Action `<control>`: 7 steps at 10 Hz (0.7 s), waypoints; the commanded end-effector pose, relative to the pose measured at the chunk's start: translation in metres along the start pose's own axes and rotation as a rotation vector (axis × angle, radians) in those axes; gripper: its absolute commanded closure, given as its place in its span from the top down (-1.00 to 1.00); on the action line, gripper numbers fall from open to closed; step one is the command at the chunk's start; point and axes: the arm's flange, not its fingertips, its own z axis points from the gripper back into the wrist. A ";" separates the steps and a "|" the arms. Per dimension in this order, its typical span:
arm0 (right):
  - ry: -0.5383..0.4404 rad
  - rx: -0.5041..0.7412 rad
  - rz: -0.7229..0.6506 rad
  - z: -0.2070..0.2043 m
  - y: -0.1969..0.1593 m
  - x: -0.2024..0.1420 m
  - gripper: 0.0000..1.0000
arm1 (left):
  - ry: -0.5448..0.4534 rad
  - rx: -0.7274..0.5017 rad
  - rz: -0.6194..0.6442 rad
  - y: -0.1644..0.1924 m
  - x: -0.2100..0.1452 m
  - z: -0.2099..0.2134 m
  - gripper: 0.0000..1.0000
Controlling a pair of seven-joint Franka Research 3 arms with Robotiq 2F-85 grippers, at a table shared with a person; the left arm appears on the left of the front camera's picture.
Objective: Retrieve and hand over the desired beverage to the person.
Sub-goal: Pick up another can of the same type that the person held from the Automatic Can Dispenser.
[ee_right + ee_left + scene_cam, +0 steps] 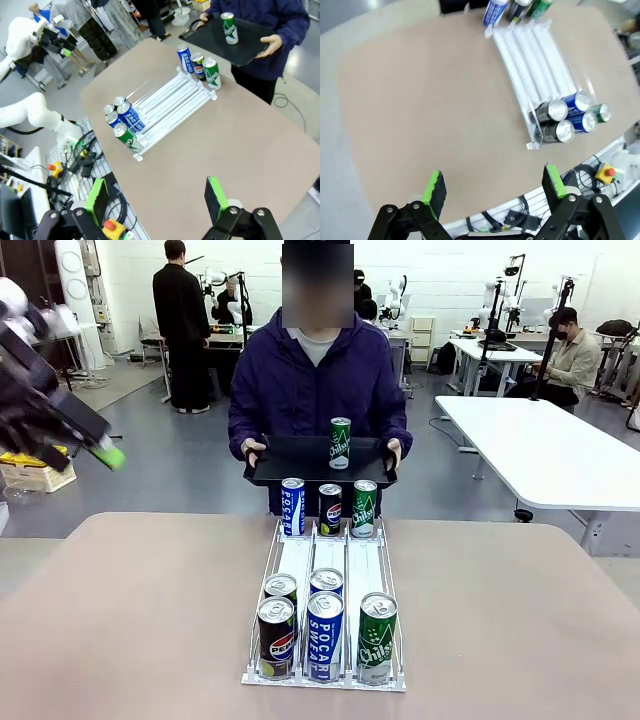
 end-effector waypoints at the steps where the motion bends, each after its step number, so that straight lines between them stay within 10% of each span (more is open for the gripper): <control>1: -0.029 0.017 0.018 0.000 -0.001 0.001 1.00 | 0.134 0.065 0.067 -0.043 -0.008 -0.023 1.00; 7: -0.029 0.017 0.018 0.000 -0.001 0.001 1.00 | 0.230 0.052 0.031 -0.111 -0.013 -0.076 1.00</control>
